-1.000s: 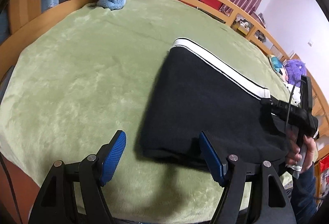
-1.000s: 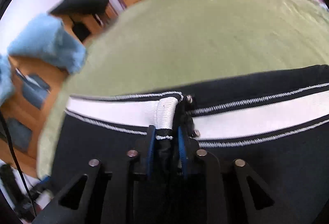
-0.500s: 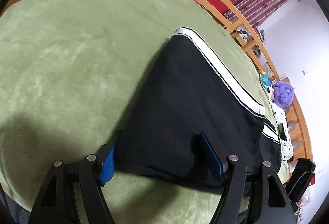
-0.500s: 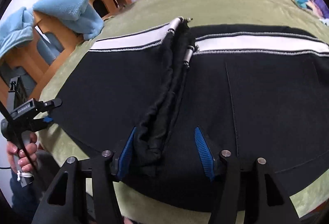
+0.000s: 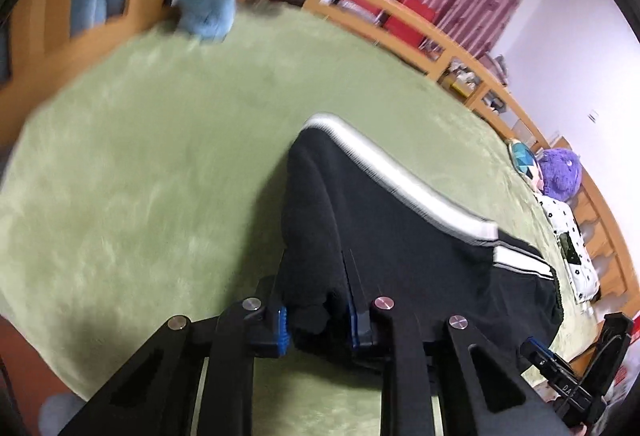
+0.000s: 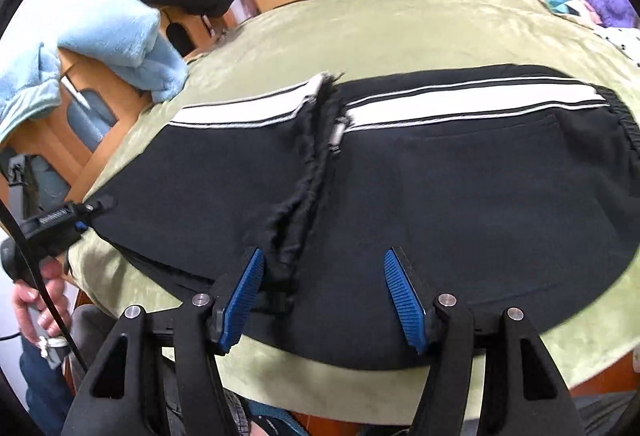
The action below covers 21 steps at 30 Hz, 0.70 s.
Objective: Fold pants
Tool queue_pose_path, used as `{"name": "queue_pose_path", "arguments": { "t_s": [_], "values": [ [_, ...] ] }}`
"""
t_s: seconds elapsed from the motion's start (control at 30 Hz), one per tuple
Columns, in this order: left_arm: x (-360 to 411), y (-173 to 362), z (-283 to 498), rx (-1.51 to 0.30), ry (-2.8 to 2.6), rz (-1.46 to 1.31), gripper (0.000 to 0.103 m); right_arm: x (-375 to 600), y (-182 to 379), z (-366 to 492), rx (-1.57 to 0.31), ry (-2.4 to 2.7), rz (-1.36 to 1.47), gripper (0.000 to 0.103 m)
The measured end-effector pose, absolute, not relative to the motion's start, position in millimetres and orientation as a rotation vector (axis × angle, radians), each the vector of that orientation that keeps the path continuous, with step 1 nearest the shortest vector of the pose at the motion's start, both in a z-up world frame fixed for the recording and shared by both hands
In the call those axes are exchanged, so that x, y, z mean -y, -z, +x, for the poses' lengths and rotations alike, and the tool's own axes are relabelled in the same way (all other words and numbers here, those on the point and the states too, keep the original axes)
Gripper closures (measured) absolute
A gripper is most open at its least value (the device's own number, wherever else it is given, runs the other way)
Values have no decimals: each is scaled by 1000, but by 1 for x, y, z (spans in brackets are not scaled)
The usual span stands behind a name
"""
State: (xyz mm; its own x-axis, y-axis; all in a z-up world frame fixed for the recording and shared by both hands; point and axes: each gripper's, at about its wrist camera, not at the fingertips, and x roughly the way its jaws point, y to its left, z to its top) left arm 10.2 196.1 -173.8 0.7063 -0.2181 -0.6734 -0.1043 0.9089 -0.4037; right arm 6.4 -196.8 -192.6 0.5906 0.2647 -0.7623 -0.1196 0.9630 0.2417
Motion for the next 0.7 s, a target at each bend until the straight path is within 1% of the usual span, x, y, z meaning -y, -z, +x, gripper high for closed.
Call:
{"name": "queue_pose_path", "arguments": {
  "t_s": [0.13,0.33,0.47,0.5,0.7],
  "values": [
    [-168,128,5,-723,86,-376,84,228,184,-6,-882,-197,213,41],
    [-99,56,2,-635,158,-219,84,287,179,-18,-859,-128,265,41],
    [-37,19,1,-587,200,-108,84,340,176,-26,-851,-61,315,41],
    [-11,7,2,-575,216,-62,84,354,174,-28,-848,-44,323,41],
    [107,-21,14,-564,400,-11,84,423,163,-43,-827,78,369,41]
  ]
}}
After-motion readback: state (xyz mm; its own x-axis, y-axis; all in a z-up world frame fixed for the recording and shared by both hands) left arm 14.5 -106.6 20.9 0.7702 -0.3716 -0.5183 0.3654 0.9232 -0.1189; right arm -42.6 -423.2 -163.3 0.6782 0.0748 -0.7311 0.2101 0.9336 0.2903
